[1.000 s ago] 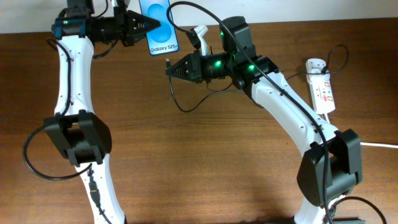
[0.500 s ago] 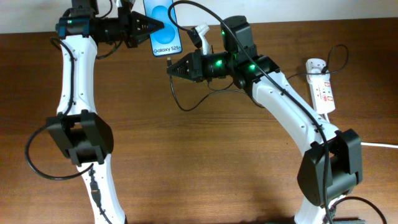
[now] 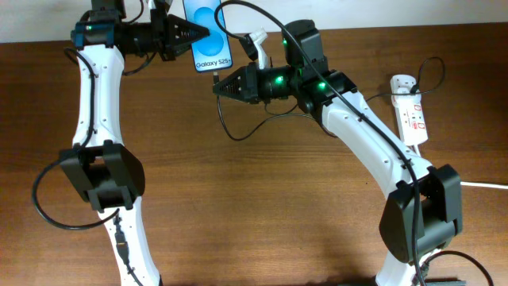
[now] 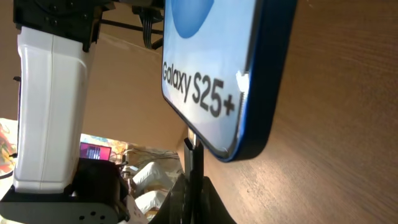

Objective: Plug charger to phone and switch on socket

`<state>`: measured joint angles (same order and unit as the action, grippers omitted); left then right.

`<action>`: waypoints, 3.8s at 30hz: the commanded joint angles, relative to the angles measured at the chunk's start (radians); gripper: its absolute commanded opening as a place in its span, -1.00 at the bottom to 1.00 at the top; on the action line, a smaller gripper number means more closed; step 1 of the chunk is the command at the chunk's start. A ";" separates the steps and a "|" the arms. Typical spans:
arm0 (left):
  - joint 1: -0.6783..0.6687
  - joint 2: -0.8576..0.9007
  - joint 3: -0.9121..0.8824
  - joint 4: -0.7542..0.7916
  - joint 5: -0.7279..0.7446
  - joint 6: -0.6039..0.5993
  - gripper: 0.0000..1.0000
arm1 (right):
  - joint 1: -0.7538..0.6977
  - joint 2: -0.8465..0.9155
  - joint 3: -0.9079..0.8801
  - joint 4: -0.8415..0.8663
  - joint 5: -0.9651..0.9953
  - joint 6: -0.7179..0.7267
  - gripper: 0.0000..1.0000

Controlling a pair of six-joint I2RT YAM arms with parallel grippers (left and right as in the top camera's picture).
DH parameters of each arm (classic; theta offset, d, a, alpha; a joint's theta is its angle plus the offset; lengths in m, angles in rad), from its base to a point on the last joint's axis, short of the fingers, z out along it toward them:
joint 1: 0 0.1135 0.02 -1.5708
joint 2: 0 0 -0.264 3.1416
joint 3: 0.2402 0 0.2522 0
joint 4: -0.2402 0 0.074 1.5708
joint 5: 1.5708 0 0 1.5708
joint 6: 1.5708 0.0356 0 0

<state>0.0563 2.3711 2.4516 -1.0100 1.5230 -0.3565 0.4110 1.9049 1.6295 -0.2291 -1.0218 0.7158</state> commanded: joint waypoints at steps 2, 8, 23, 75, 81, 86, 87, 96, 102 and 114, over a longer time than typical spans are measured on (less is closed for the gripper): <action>-0.002 -0.028 0.018 -0.001 0.051 0.013 -1.00 | -0.001 0.013 -0.003 0.010 0.005 0.000 -0.91; -0.003 -0.028 0.018 -0.001 0.051 0.043 -1.00 | -0.001 0.013 -0.003 0.010 0.005 0.000 -0.91; -0.004 -0.028 0.018 -0.023 0.051 0.044 -1.00 | -0.001 0.013 -0.003 0.030 0.013 0.023 -0.91; -0.232 -0.023 -0.354 -0.204 -0.588 0.361 -0.99 | -0.189 -0.352 -0.003 -0.888 0.609 -0.320 0.97; -0.227 -0.014 -0.388 -0.052 -0.710 0.245 -1.00 | -0.190 -0.383 -0.003 -0.992 0.668 -0.333 0.97; -0.133 -0.005 -0.389 -0.012 -0.876 0.245 -0.98 | -0.190 -0.382 -0.003 -0.990 0.669 -0.346 0.97; -0.132 0.010 -0.389 -0.030 -0.884 0.245 -0.99 | -0.190 -0.378 -0.003 -0.987 0.672 -0.345 0.97; -0.201 0.157 -0.390 -0.188 -0.715 0.377 -1.00 | -0.190 -0.377 -0.003 -0.987 0.672 -0.346 0.97; -0.259 0.160 -0.390 -0.181 -0.792 0.364 -0.74 | -0.190 -0.376 -0.003 -0.987 0.697 -0.345 0.97; -0.237 0.159 -0.364 -0.181 -1.123 0.266 0.99 | -0.295 -0.327 -0.003 -0.997 0.847 -0.343 0.97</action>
<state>-0.2092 2.4851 2.0922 -1.1927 0.6228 -0.0525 0.1802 1.5433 1.6226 -1.2198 -0.2424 0.3813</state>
